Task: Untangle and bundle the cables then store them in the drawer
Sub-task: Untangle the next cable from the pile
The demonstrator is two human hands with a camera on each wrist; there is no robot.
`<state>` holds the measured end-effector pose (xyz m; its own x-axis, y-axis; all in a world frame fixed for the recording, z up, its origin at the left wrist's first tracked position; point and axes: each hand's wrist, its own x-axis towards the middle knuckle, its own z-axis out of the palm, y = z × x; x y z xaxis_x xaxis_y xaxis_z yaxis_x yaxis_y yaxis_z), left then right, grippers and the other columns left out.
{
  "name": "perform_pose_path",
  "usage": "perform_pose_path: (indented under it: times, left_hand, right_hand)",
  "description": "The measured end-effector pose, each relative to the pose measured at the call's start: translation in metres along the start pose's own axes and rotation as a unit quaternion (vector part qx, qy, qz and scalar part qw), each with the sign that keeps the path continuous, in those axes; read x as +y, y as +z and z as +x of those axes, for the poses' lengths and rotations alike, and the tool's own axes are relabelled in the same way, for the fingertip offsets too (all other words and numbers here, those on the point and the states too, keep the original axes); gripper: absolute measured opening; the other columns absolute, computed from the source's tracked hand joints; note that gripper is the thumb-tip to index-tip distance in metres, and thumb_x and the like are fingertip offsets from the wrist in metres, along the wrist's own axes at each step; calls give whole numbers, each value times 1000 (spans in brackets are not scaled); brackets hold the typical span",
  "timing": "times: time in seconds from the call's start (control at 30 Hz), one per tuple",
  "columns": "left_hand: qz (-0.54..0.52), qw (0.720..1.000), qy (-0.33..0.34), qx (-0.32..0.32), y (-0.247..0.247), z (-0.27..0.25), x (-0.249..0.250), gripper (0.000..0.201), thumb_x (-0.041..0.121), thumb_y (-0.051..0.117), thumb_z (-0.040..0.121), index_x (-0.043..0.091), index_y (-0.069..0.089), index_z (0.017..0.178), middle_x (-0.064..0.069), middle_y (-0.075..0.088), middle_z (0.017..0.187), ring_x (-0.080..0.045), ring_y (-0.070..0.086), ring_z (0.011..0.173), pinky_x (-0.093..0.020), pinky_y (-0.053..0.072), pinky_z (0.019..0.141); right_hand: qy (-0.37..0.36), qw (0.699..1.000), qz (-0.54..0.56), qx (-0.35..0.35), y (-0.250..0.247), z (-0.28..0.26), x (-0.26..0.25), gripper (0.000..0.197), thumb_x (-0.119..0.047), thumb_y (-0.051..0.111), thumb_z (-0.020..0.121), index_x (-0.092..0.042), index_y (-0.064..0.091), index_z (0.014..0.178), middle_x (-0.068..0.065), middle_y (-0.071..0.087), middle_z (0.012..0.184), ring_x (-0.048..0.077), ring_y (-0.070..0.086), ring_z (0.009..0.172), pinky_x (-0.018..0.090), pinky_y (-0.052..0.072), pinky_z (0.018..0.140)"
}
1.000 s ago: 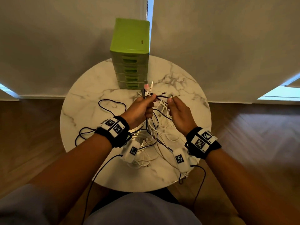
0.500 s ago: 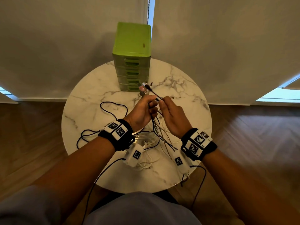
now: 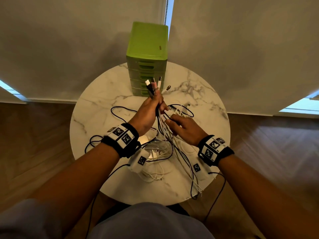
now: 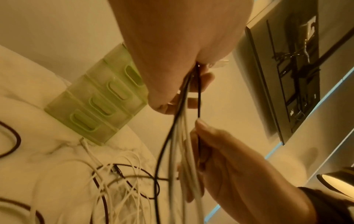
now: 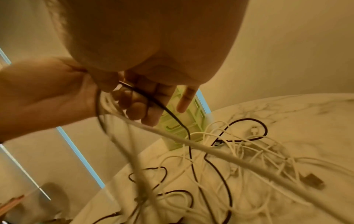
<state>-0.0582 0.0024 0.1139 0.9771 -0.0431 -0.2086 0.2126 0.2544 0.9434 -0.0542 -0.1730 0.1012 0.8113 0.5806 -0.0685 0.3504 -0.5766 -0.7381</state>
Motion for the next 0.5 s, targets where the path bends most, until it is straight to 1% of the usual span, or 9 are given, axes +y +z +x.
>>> perform_pose_path:
  times: [0.03,0.07,0.13,0.2,0.27,0.3,0.37,0.43,0.5]
  left_hand:
    - [-26,1000,7,-8,-3,1,5,44,56,33,102,22,45,77,5,40,62,-23,62,82,-46,46,94]
    - [-62,998,12,-15,-4,1,10,44,54,32,103,21,45,77,5,35,60,-25,64,78,-49,50,95]
    - [-127,992,17,-16,-9,1,24,44,51,30,104,19,43,77,6,29,58,-19,55,57,-42,56,72]
    - [-144,989,22,0,-20,0,40,48,55,24,105,20,39,76,7,26,56,-12,32,47,-30,38,52]
    - [-142,988,45,31,-36,1,58,52,60,22,103,21,39,73,7,23,57,-11,19,49,-28,20,50]
    - [-143,987,57,47,-44,2,66,53,61,23,103,22,40,72,7,23,57,-11,17,50,-28,18,50]
    - [-147,983,79,83,-60,3,79,55,61,23,103,21,43,70,6,23,56,-12,17,51,-27,20,49]
    - [-148,977,97,116,-70,3,82,56,59,24,105,21,44,69,6,26,56,-11,19,51,-26,22,50]
    - [-156,972,110,136,-72,3,73,45,49,36,106,21,43,71,8,29,58,-9,23,54,-25,22,53]
  right_hand:
    - [-2,1000,-8,-16,-1,5,6,38,-43,45,104,-20,53,74,5,61,68,20,59,67,43,48,72]
    - [0,999,-20,-35,-1,9,10,41,-45,43,104,-21,53,72,3,61,66,18,59,66,40,48,71]
    - [16,995,-48,-83,0,18,23,47,-50,38,104,-22,49,68,-2,57,62,13,54,61,31,43,65]
    - [25,989,-72,-128,4,23,39,49,-54,33,103,-22,46,69,-1,51,62,13,48,59,28,35,62]
    - [19,984,-82,-158,7,26,63,47,-56,30,101,-24,46,70,1,51,64,13,47,60,30,34,63]
    - [21,983,-79,-162,7,27,73,46,-56,29,101,-25,47,71,2,52,66,13,47,61,31,35,65]
    - [23,986,-71,-149,6,32,91,44,-52,30,102,-28,49,70,-2,53,67,11,48,62,30,38,70]
    - [50,989,-51,-133,-3,42,92,46,-57,31,99,-31,52,68,-7,56,67,7,52,62,30,40,71]
    - [98,989,-48,-100,-16,54,82,54,-62,32,99,-24,55,68,-1,59,64,13,55,61,31,43,67]
